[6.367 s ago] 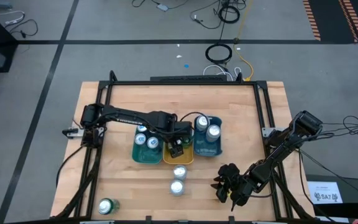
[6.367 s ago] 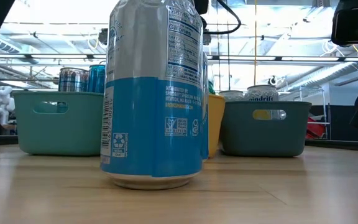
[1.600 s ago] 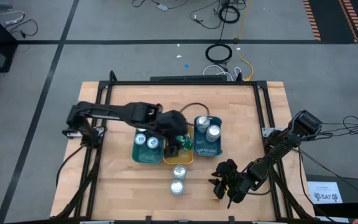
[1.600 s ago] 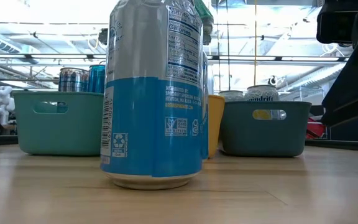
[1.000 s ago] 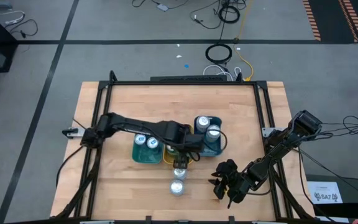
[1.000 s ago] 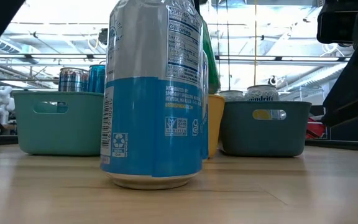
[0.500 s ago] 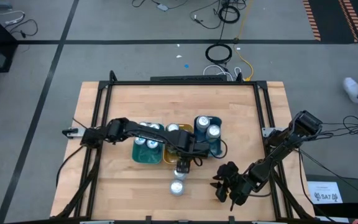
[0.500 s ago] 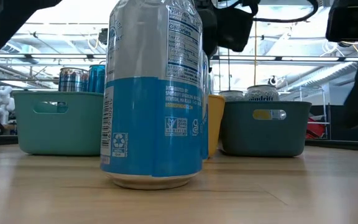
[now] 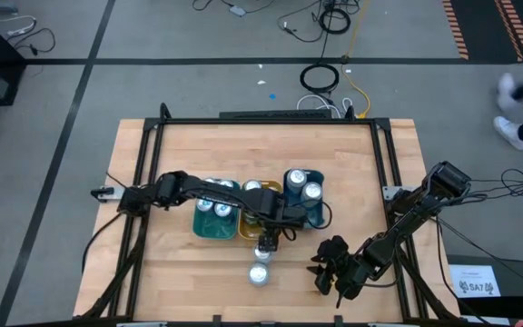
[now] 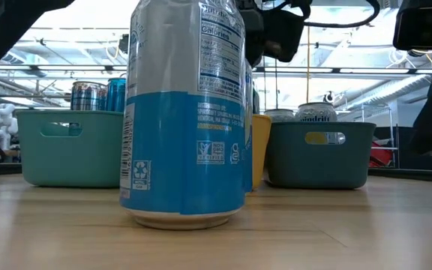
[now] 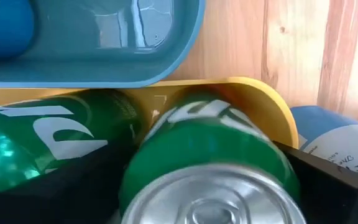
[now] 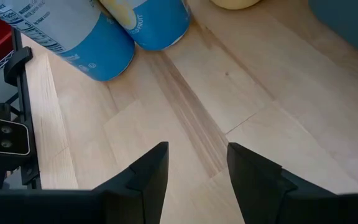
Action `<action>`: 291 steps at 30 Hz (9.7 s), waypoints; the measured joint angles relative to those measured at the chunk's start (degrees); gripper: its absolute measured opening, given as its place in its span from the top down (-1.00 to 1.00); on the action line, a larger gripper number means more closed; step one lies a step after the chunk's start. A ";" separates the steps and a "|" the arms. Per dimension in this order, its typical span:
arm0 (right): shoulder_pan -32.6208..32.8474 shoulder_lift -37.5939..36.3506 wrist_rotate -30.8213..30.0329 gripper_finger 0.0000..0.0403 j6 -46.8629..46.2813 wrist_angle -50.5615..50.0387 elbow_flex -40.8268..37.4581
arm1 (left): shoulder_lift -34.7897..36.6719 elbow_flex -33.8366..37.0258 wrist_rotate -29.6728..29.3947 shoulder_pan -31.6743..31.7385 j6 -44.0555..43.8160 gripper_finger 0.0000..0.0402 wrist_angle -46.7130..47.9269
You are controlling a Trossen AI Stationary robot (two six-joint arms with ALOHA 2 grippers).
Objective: Sort soda cans
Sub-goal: Put the green soda can into the yellow bin, then put the blue and white soda can into the dark blue bin
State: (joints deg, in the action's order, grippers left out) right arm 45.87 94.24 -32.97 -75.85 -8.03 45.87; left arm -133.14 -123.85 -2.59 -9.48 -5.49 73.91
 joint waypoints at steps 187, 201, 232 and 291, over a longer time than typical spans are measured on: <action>-20.98 29.32 22.09 -0.39 -17.86 -81.11 77.20 | 114.88 100.50 -15.99 -26.44 -18.22 -0.90 -44.94; -27.00 17.27 13.57 -0.39 -3.84 -81.85 75.70 | 114.79 100.50 -18.71 -26.45 -21.26 -0.90 -44.95; -40.18 6.38 22.88 -0.42 10.06 -55.36 38.56 | 114.79 100.50 -25.29 -26.43 -21.26 -0.90 -44.92; -16.06 9.14 7.72 -0.72 -9.88 -20.49 45.68 | 114.79 100.48 -19.69 -26.45 -22.70 -0.90 -43.34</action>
State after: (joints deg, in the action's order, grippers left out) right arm 29.80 103.37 -25.24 -85.73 -28.52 91.55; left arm -18.35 -23.38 -22.28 -35.92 -28.18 30.57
